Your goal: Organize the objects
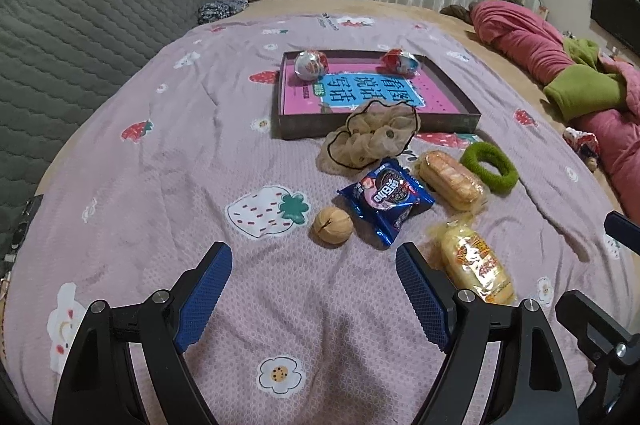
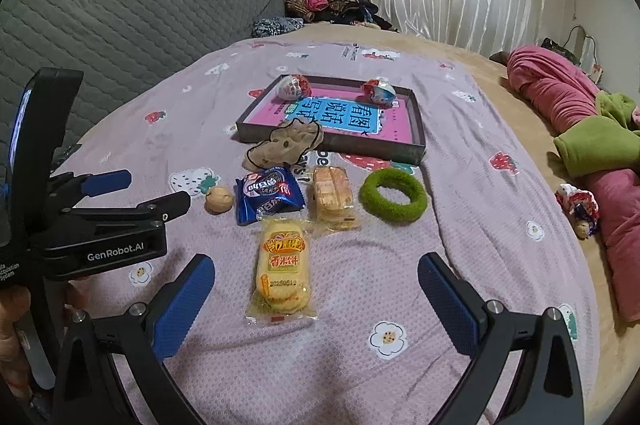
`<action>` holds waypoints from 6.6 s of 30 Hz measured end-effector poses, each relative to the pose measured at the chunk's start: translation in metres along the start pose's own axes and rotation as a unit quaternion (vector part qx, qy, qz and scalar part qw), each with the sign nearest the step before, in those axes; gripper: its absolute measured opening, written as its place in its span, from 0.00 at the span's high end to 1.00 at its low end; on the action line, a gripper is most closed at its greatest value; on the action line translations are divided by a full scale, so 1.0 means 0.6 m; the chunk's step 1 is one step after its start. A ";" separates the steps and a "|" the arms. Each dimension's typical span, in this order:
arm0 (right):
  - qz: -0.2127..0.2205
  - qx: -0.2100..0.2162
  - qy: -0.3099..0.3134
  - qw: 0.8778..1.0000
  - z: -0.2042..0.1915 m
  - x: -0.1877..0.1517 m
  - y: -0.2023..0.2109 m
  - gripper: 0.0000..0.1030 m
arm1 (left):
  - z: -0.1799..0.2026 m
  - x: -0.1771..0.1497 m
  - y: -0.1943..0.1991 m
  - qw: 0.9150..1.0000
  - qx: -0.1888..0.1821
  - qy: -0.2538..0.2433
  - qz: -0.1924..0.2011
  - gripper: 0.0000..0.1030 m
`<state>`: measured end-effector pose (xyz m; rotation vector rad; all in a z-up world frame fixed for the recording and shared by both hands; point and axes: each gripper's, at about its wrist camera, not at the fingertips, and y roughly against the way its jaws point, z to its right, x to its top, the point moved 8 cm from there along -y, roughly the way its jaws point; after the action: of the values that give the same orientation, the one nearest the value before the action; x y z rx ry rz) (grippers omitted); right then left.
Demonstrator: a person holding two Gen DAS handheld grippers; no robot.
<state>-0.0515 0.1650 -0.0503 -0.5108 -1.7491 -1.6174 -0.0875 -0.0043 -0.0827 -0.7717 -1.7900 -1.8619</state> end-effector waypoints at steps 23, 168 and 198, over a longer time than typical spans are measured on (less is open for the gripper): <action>-0.039 -0.010 0.003 0.999 -0.018 -0.022 -0.091 0.00 | -0.012 -0.011 -0.099 0.999 -0.007 0.012 -0.035 0.18; 0.146 -0.004 -0.046 0.988 0.077 0.180 0.144 0.62 | 0.067 0.182 0.215 0.987 -0.016 -0.006 0.161 0.66; 0.165 -0.008 -0.021 0.986 0.080 0.331 0.098 0.62 | 0.063 0.341 0.142 0.985 -0.028 0.001 0.171 0.66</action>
<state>-0.1571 0.1875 0.1329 -0.8025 -1.5839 -1.3940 -0.1806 0.0407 0.1168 -1.0244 -1.4976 -1.6874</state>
